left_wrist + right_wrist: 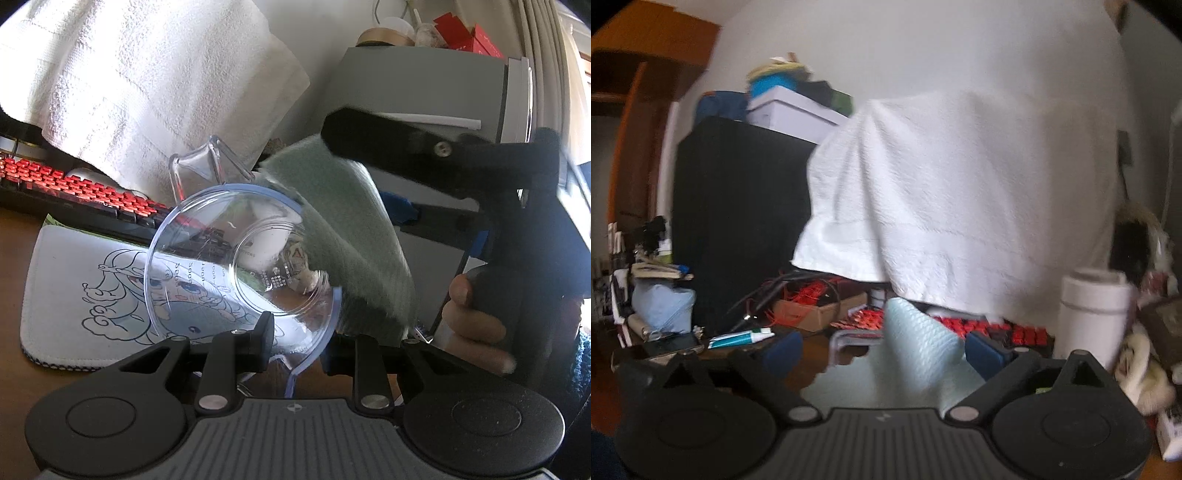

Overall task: Clean container
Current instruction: 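Wipe the green cloth over the jug's outer wall with the right tool while the left tool holds it, then rub the green cloth up and down the jug's outer wall with the right tool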

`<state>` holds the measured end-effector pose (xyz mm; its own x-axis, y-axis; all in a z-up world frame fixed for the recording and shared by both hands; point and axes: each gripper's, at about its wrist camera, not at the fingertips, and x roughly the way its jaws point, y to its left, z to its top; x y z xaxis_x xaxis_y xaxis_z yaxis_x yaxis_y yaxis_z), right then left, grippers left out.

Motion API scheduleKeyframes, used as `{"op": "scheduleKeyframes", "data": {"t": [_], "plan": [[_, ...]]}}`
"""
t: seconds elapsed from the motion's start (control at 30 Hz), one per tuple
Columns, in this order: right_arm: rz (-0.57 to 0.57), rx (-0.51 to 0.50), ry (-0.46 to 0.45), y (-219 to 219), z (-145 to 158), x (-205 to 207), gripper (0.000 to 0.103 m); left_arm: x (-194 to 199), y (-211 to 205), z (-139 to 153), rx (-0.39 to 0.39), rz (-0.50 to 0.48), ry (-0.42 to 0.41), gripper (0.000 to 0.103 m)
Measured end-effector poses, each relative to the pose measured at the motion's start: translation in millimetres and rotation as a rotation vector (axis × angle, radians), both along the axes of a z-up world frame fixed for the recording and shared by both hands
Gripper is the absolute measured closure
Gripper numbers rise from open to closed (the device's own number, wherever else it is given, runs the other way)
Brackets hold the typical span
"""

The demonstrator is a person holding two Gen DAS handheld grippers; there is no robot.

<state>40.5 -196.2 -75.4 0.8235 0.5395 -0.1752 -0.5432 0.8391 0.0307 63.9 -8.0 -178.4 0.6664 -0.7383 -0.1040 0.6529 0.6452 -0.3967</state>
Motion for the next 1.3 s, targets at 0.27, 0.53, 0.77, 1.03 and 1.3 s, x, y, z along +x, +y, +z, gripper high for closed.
{"op": "scheduleKeyframes", "data": {"t": [0.27, 0.53, 0.77, 1.03, 1.3], "plan": [[-0.093, 0.025, 0.048, -7, -8, 14, 0.068, 0, 0, 0, -0.010, 0.001, 0.008, 0.078], [0.010, 0.156, 0.064, -10, 6, 20, 0.087, -1, 0, 1, -0.007, 0.001, 0.006, 0.078], [0.105, 0.222, 0.162, -1, -4, 36, 0.087, -1, 0, 1, -0.005, 0.000, 0.008, 0.078], [0.010, 0.132, 0.089, -13, -11, 35, 0.087, -1, -1, 1, -0.002, 0.002, 0.005, 0.077], [-0.092, 0.161, 0.090, -28, -16, 43, 0.087, -1, -1, 2, -0.004, 0.002, 0.009, 0.078]]}}
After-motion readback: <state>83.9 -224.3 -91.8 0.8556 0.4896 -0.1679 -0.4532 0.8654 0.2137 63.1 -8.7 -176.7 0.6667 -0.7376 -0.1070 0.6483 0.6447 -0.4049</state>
